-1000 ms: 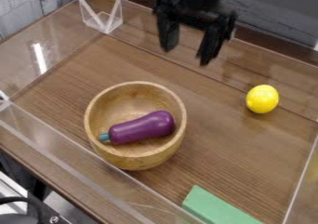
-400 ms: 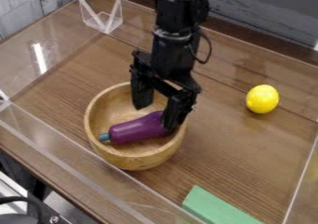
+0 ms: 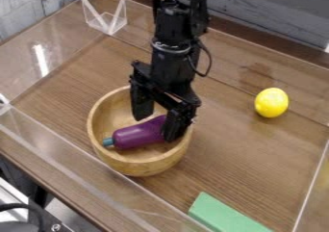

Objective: Remove the purple eggplant from inside the brown bowl and put it on the table

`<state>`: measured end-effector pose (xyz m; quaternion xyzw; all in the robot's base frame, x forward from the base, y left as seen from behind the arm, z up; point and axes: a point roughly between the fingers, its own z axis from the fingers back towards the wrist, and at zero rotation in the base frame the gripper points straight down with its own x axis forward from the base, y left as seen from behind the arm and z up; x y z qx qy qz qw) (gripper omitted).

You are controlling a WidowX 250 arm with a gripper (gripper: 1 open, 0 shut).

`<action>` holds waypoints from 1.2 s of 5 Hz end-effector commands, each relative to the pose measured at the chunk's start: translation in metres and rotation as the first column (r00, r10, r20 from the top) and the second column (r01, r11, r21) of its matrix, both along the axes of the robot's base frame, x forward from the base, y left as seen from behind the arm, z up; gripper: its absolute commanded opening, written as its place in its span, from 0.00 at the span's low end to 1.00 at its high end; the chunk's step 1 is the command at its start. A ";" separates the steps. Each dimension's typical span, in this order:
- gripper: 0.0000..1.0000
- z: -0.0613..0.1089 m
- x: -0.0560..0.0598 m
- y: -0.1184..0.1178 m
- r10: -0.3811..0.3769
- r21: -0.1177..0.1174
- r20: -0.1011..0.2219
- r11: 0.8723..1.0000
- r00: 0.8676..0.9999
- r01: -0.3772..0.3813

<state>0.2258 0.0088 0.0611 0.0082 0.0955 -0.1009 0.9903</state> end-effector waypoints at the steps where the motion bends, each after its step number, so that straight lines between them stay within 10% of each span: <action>1: 1.00 0.005 0.004 0.005 -0.001 0.009 0.045 1.000 0.999 0.001; 6: 1.00 -0.017 0.003 0.011 0.001 0.021 0.036 1.000 0.999 -0.002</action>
